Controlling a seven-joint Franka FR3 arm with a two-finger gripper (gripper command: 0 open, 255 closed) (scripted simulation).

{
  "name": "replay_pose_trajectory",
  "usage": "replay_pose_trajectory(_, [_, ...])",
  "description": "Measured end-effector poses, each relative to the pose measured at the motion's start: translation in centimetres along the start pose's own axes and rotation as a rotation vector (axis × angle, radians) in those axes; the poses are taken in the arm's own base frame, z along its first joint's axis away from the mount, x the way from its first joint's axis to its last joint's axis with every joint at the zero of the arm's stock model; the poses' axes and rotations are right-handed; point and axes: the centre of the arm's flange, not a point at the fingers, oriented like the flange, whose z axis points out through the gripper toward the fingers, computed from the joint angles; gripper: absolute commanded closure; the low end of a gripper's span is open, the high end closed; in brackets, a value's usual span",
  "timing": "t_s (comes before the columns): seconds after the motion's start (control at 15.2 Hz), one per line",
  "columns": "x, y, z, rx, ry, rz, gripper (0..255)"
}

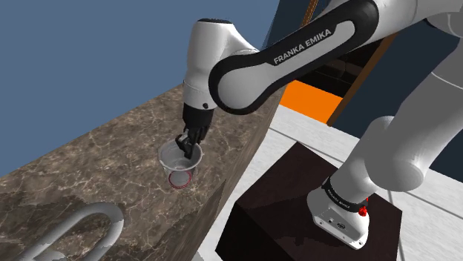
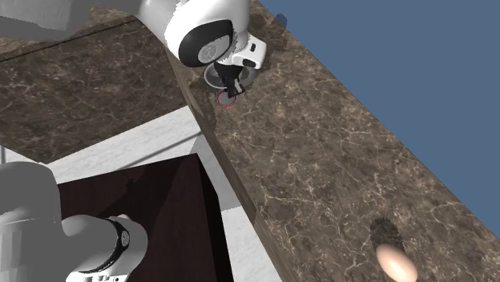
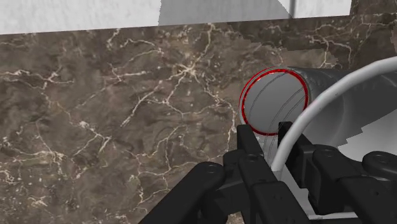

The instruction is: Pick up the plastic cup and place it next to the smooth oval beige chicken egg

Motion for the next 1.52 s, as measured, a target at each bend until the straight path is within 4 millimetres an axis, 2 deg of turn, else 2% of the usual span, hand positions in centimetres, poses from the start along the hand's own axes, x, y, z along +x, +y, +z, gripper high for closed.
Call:
replay_pose_trajectory(0.53, [-0.2, -0.7, -4.2, 0.0, 0.0, 0.0, 255])
replay_pose_trajectory(0.59, [0.0, -0.1, -4.5, 0.0, 0.0, 0.0, 255])
replay_pose_trajectory(0.86, [1.2, 4.3, -5.7, 0.0, 0.0, 0.001, 255])
replay_pose_trajectory(1.25, [3.4, 12.0, -7.0, 0.0, 0.0, 0.002, 255])
replay_pose_trajectory(1.52, [4.8, 17.0, -7.2, 0.0, -0.001, 0.002, 255])
